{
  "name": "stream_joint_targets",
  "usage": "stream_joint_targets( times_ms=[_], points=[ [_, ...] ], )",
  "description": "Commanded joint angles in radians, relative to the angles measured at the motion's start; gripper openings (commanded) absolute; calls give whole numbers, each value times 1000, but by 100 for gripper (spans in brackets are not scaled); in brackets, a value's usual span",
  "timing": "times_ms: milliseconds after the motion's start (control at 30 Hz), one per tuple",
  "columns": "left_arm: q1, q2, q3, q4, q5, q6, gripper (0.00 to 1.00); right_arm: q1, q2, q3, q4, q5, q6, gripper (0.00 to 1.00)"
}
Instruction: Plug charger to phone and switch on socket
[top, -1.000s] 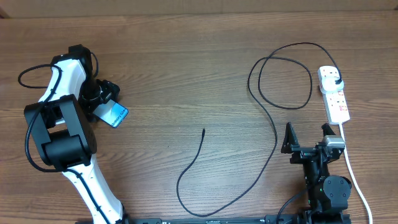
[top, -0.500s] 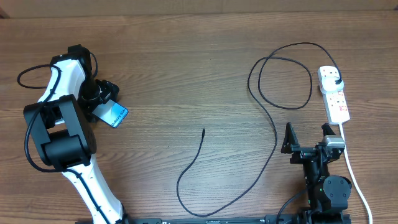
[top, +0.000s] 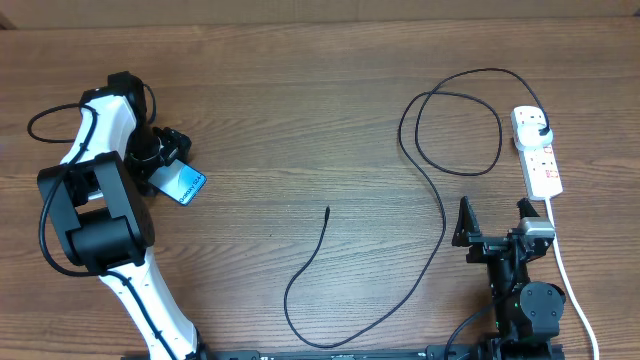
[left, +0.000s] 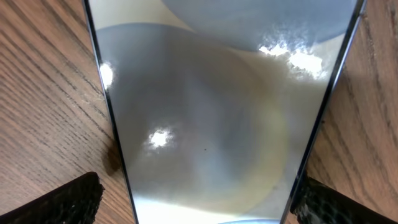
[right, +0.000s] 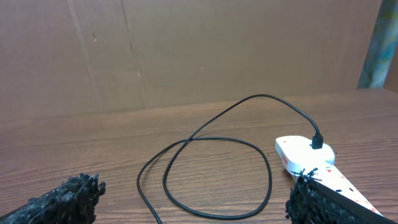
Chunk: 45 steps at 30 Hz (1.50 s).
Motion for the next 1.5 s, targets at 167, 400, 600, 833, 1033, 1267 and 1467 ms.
stream_joint_targets(
  times_ms=[167,400,600,833,1033,1267,1467],
  points=[
    [8,80,-11,18,-4,-21,100,6,-12,-11,6,-4,-4,100],
    [8,80,-11,31,-4,-21,100,6,-12,-11,6,-4,-3,100],
    [8,80,-11,62,-4,-22,100,6,-12,-11,6,-4,-3,100],
    [8,80,-11,89,16,-22,100,6,-12,-11,6,-4,-3,100],
    [8,80,-11,113,36,-22,100,6,-12,-11,6,-4,-3,100],
    [6,80,-11,130,78,-22,100,6,-12,-11,6,-4,-3,100],
    [0,80,-11,129,111,29,100,6,-12,-11,6,-4,-4,100]
  ],
)
